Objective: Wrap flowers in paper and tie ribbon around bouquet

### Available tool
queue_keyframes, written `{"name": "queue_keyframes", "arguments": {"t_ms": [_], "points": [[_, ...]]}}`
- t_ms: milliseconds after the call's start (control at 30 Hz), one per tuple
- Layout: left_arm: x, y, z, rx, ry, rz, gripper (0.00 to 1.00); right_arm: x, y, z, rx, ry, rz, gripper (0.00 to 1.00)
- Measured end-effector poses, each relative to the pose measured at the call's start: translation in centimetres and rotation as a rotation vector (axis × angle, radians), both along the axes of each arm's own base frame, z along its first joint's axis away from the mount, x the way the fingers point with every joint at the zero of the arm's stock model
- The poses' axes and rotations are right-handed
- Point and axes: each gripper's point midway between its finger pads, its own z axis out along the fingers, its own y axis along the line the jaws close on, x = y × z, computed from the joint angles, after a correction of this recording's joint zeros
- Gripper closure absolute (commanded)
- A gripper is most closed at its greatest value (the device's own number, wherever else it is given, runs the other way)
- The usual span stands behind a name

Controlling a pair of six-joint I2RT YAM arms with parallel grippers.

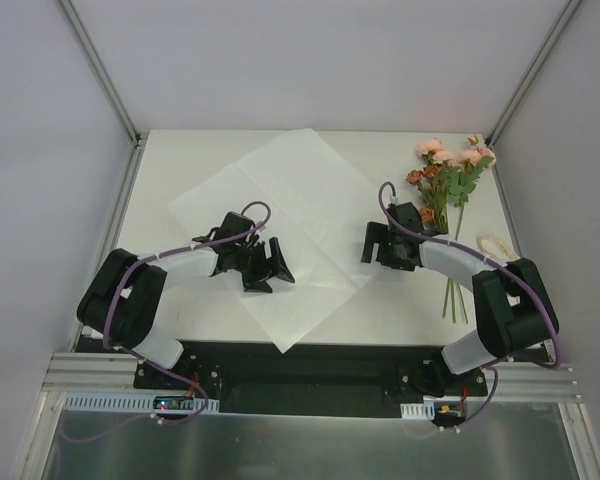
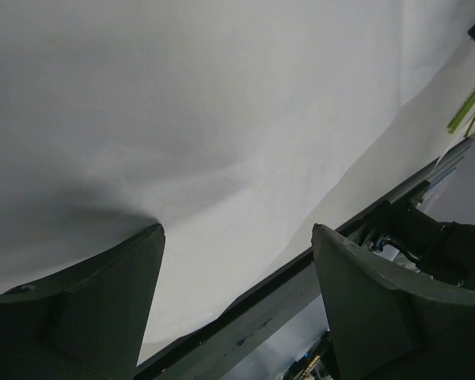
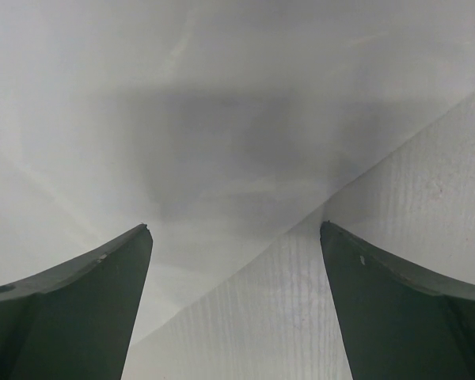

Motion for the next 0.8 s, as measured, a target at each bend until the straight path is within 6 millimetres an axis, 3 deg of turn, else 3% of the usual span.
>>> {"name": "queue_keyframes", "arguments": {"t_ms": [300, 600, 800], "points": [[-1.8, -2.8, 0.0, -0.047, -0.016, -0.038, 0.24, 0.7, 1.1, 0.1, 0.031, 0.005, 0.059, 0.09], [-3.7, -2.1, 0.5, -0.062, -0.018, -0.027, 0.24, 1.3, 2.9, 0.4, 0.082, 0.021, 0.161, 0.09], [-3.6, -2.1, 2.9, -0.091, -0.062, -0.024, 0.21, -0.1, 1.4, 0.4, 0.011, 0.062, 0.160, 0.08]]}}
